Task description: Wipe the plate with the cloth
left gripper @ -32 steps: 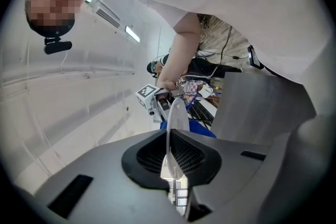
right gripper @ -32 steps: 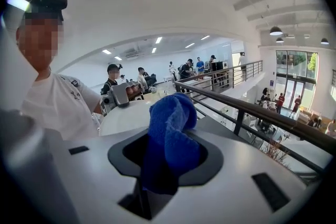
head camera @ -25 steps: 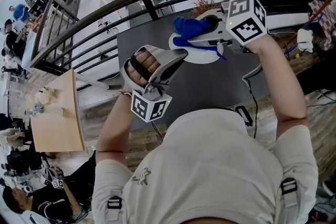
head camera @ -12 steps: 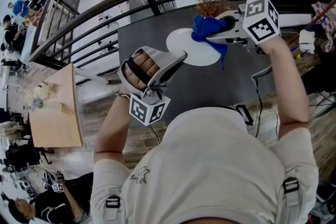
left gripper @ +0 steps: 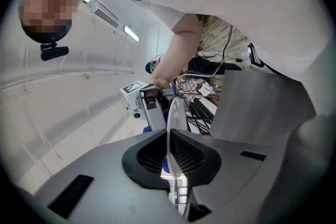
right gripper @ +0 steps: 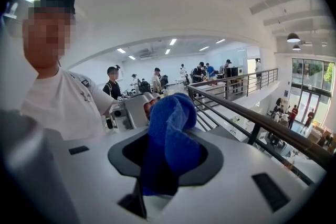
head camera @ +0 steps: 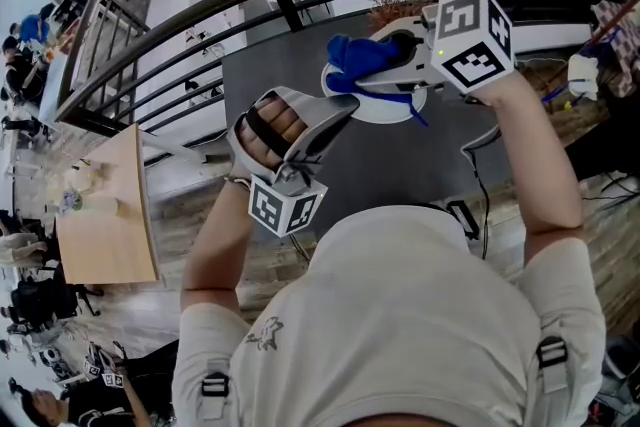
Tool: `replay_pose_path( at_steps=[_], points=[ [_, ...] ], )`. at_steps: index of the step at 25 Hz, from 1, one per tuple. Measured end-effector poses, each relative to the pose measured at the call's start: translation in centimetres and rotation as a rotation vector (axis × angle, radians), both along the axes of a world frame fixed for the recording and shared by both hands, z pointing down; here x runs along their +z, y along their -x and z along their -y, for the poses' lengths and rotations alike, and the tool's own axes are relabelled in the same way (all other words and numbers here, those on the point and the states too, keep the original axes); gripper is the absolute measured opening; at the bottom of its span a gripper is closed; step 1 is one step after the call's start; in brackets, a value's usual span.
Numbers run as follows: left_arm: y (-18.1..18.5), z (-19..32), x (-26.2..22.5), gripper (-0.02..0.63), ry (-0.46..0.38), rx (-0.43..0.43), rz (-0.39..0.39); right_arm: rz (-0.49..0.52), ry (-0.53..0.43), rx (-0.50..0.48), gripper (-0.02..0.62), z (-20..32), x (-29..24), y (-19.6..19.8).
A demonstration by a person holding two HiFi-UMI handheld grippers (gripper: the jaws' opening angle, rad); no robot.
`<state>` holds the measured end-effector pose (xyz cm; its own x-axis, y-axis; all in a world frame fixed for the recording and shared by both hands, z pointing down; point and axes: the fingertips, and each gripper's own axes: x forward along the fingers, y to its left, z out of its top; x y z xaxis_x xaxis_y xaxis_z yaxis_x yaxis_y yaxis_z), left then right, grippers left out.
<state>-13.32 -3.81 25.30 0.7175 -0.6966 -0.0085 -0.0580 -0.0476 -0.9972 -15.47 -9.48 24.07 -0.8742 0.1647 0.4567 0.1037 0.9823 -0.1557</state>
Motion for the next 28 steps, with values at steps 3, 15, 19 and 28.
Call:
replay_pose_path(
  at_steps=[3, 15, 19, 28],
  points=[
    [0.8, 0.4, -0.2, 0.023, -0.003, -0.020, 0.000, 0.021, 0.007, -0.027, 0.132, -1.5, -0.8, -0.5],
    [2.2, 0.6, -0.6, 0.024, -0.022, -0.040, -0.007, -0.041, 0.091, 0.165, 0.132, 5.2, 3.4, -5.8],
    [1.1, -0.4, -0.6, 0.025, -0.021, -0.003, -0.001, -0.066, 0.069, 0.195, 0.132, 6.4, 3.4, -4.4],
    [0.0, -0.3, -0.2, 0.025, -0.015, 0.016, 0.009, -0.051, -0.003, 0.042, 0.132, 2.6, 0.7, 1.8]
  ],
)
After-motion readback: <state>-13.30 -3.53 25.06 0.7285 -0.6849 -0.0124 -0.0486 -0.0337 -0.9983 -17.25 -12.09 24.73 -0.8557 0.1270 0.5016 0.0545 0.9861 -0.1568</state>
